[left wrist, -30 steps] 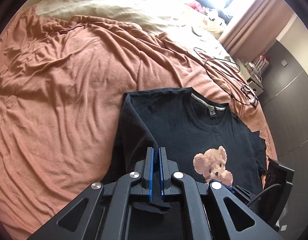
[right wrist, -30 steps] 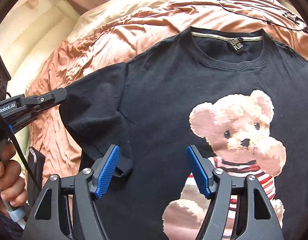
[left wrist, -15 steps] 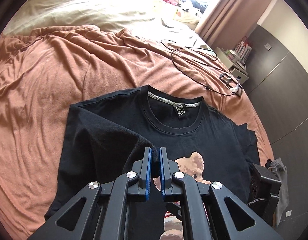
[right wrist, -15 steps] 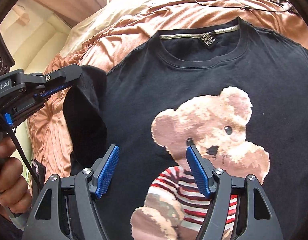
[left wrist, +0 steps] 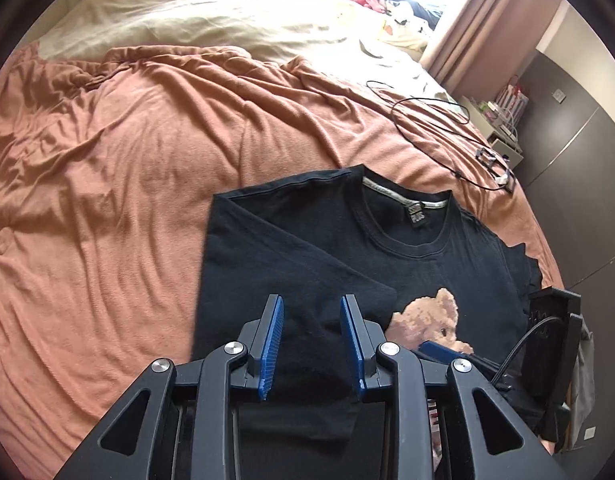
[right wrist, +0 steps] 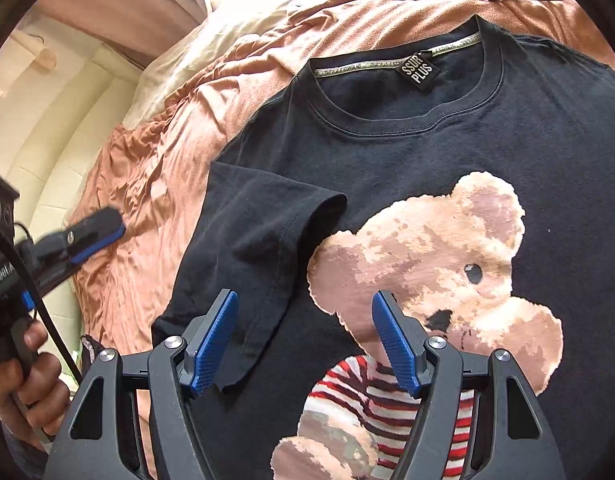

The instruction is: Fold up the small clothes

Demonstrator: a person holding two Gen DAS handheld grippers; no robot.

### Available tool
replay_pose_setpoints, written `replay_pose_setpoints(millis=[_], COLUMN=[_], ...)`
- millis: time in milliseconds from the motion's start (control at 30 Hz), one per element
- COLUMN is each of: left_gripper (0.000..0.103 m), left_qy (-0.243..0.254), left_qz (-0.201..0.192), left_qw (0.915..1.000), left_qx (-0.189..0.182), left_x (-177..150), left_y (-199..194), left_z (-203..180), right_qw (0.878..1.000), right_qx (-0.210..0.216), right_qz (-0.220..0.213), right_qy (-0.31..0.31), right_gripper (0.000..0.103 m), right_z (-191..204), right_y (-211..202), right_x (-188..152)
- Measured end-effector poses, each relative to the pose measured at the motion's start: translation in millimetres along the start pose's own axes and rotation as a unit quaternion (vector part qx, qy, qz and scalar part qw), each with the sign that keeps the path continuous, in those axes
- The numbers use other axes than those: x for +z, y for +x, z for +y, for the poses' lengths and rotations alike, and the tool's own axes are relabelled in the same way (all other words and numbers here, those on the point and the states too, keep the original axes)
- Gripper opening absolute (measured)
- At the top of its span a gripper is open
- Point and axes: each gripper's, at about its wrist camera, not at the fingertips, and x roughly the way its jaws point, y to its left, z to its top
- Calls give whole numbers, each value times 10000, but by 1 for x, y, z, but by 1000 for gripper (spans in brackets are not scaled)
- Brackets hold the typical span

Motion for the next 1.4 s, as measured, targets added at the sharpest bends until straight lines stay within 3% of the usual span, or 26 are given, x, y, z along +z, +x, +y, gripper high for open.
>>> replay_pose_setpoints(millis=[233, 367, 500, 633, 800, 867, 967, 1067, 1200, 1233, 1300, 1333, 1400], left_gripper=[31, 31, 31, 31, 31, 31, 31, 34, 34, 34, 34, 34, 34], left_qy=[-166, -199, -259, -265, -188, -198, -113, -1, -112, -128, -168, -189, -211], left_qz=[258, 414, 645, 801, 997, 1045, 1081, 1159, 1132, 1110, 1047, 1024, 998], left_qw=[9988, 9977, 9962, 9947, 9926, 9924, 9922, 9905, 9907, 9909, 9917, 9920, 9922], left_qx=[374, 492, 524, 581, 667, 621, 617, 746, 753, 746, 725, 717, 719], left_x=[-16, -26, -37, -47, -56, -58, -63, -70, -72, -72, -75, -76, -78], left_y=[4, 14, 30, 42, 51, 52, 50, 50, 41, 38, 30, 27, 21], left_z=[43, 63, 78, 87, 92, 94, 94, 93, 96, 96, 97, 97, 95], right_qw=[9999, 9999, 9997, 9996, 9987, 9978, 9960, 9900, 9947, 9955, 9970, 9978, 9984], right_qx=[-1, -152, -173, -218, -307, -434, -606, -1199, -990, -910, -729, -616, -482], right_qz=[-14, -44, -154, -147, -147, -245, -471, -536, -189, -191, -139, -110, -162], right_qy=[109, 49, 98, 47, -369, -441, -462, -522, -193, -176, -225, -231, -255], right_gripper=[67, 55, 50, 37, 6, 2, 1, 1, 3, 7, 29, 52, 58], right_z=[-1, 0, 0, 3, 19, 22, 26, 30, 23, 23, 26, 28, 34], right_y=[20, 32, 35, 43, 49, 48, 39, 36, 35, 31, 24, 20, 11], right_x=[12, 17, 22, 28, 32, 34, 33, 31, 28, 25, 20, 17, 8])
